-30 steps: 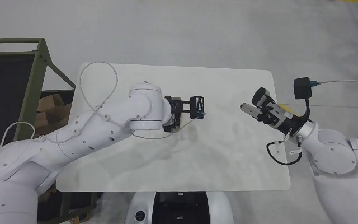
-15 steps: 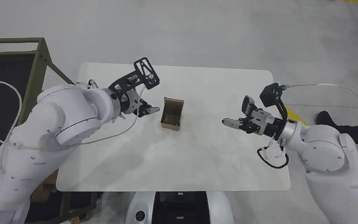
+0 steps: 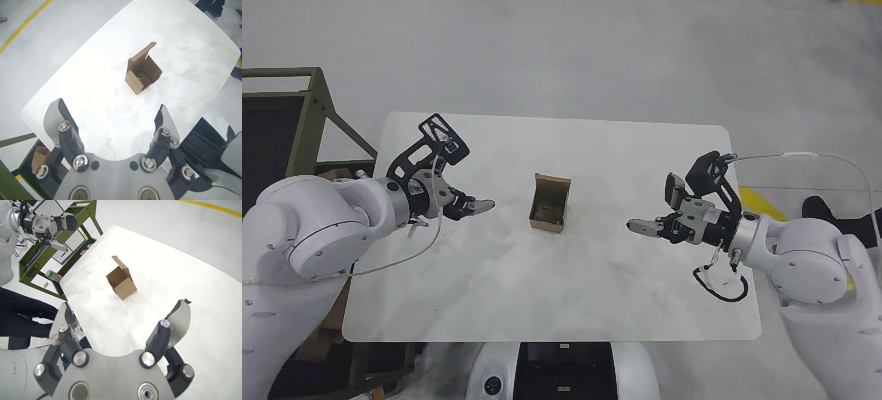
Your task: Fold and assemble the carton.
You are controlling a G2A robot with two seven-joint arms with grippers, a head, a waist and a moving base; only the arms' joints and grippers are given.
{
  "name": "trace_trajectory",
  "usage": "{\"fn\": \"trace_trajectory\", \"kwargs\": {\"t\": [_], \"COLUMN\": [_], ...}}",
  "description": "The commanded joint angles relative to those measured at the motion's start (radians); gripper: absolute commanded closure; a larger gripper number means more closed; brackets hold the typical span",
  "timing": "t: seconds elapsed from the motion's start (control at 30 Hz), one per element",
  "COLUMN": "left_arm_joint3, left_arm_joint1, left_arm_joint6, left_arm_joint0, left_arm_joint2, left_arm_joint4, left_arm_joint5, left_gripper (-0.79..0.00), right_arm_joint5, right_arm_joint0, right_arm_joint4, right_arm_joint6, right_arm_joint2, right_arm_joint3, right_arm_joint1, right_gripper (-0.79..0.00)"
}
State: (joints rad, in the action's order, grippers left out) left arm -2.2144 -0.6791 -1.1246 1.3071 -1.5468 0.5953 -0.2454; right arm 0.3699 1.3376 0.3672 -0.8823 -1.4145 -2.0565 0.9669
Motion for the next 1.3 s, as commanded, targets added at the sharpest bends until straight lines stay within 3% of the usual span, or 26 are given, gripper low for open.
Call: {"fn": "trace_trajectory", "kwargs": {"t": [0.0,0.23,0.5,0.6,0.93,1.07,1.27], "left_arm_joint3": [0.024,0.219,0.403,0.440,0.499,0.525,0.570], "left_arm_joint1": [-0.003,-0.016,-0.049,-0.064,-0.108,-0.125,-0.146], "left_arm_joint6": [0.025,0.099,0.191,0.206,0.182,0.187,0.198], "left_arm_joint0": [0.010,-0.019,-0.105,-0.148,-0.266,-0.298,-0.331], "left_arm_joint2": [0.016,0.089,0.241,0.303,0.463,0.508,0.547], "left_arm_joint4": [-0.033,-0.064,-0.131,-0.132,-0.065,-0.053,-0.061], "left_arm_joint5": [-0.017,0.018,0.031,0.054,0.119,0.140,0.178], "left_gripper": [-0.785,-0.785,-0.785,-0.785,-0.785,-0.785,-0.785], "right_arm_joint5": [-0.004,-0.278,-0.572,-0.600,-0.604,-0.687,-0.752], "right_arm_joint0": [0.002,-0.036,-0.121,-0.178,-0.168,-0.197,-0.241], "right_arm_joint4": [0.002,0.145,0.345,0.362,0.389,0.477,0.457], "right_arm_joint6": [0.003,0.028,0.042,0.010,0.028,0.017,0.107], "right_arm_joint2": [0.001,0.134,0.339,0.409,0.425,0.498,0.581], "right_arm_joint3": [0.002,0.000,0.034,0.068,0.085,0.122,0.202], "right_arm_joint1": [0.000,0.017,0.053,0.069,0.072,0.089,0.129], "right_gripper": [-0.785,-0.785,-0.785,-0.785,-0.785,-0.785,-0.785]}}
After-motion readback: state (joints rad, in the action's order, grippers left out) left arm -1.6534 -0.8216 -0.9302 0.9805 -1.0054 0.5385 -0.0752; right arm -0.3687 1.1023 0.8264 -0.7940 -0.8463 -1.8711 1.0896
